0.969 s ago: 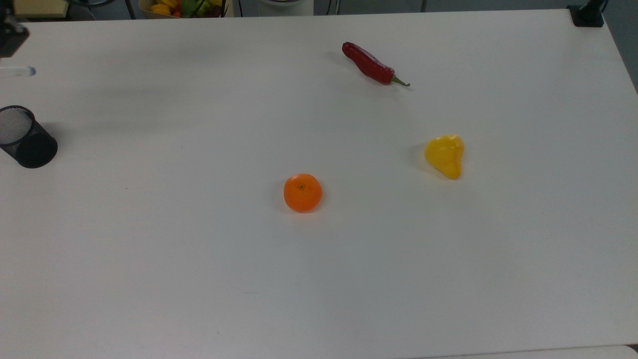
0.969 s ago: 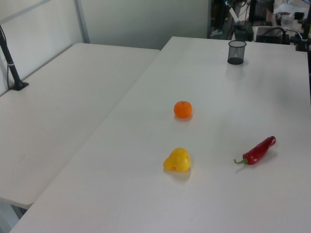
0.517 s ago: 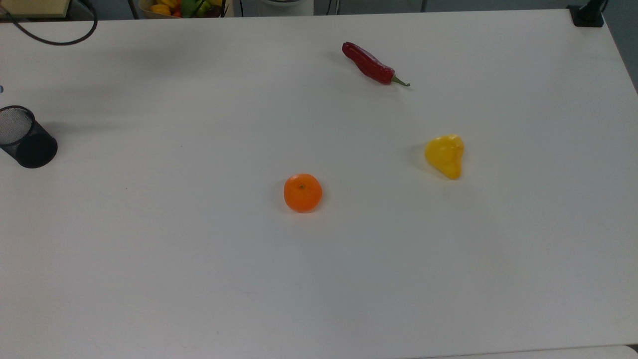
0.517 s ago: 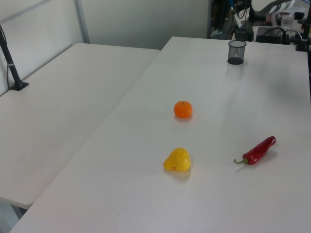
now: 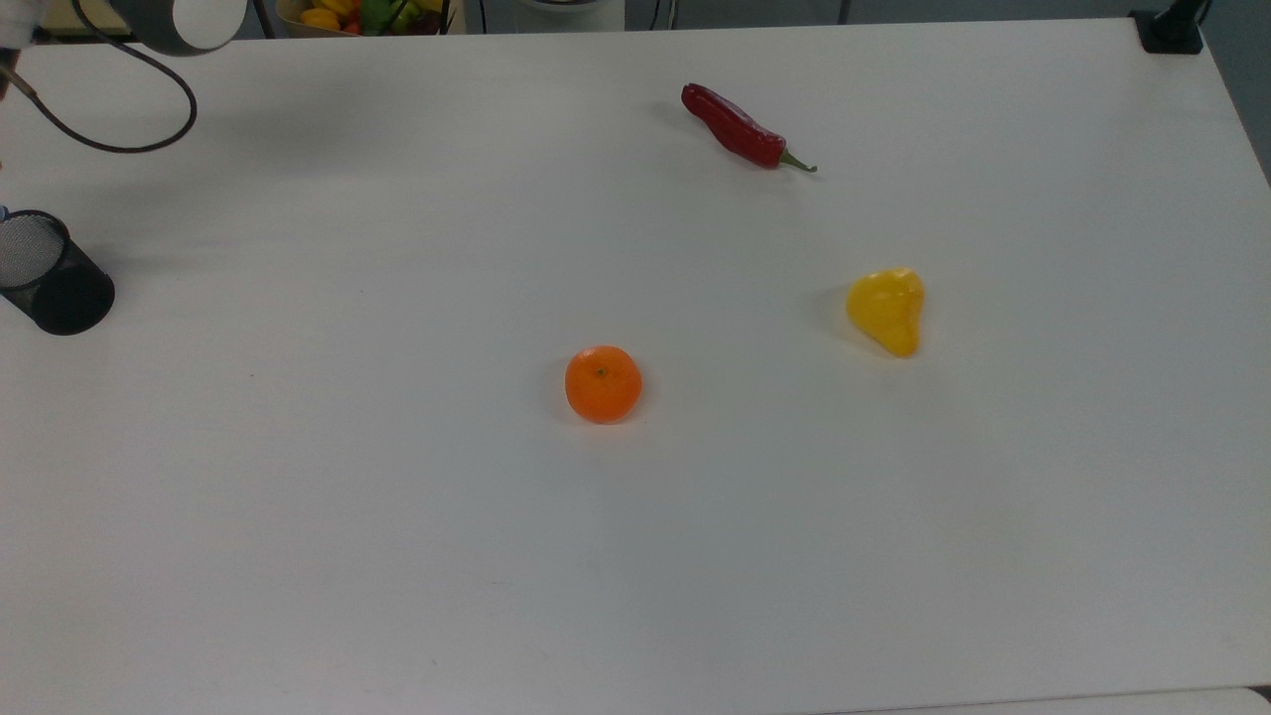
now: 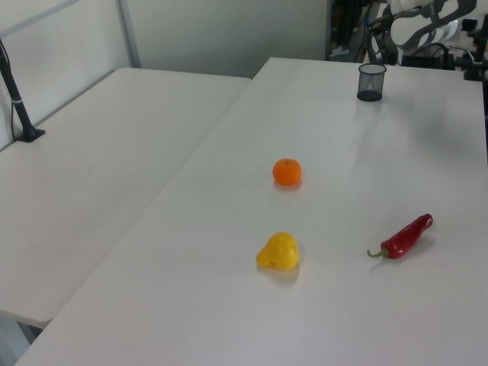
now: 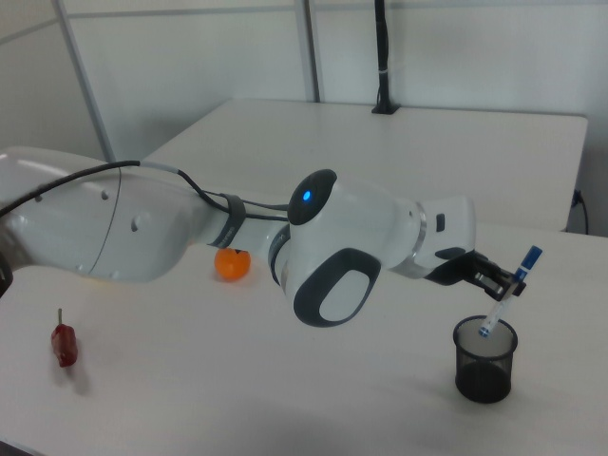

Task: Place marker
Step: 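Position the marker upright above the pen cup opening, then lower the marker into the cup and open the gripper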

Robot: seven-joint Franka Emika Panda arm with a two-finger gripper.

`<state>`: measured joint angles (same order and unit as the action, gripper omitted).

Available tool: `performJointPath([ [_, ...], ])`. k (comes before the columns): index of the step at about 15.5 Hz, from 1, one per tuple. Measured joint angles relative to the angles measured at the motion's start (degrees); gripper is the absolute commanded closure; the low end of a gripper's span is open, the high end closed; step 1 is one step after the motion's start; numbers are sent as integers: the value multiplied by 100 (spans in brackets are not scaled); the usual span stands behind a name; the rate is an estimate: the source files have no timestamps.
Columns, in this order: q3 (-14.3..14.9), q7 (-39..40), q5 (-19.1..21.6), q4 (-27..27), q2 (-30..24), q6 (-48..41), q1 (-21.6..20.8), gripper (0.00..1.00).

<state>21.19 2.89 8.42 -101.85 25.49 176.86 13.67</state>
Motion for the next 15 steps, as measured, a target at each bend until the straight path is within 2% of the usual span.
performJointPath([
  [7,-28,0,0,-293,244,458,-38,100],
  [9,-36,1,0,-368,252,459,-55,92],
  [10,-38,1,0,-395,254,459,-62,78],
  [13,-41,3,-1,-422,258,459,-101,56],
  [14,-41,3,-1,-423,258,459,-114,41],
  [15,-42,4,-1,-423,258,459,-126,19],
])
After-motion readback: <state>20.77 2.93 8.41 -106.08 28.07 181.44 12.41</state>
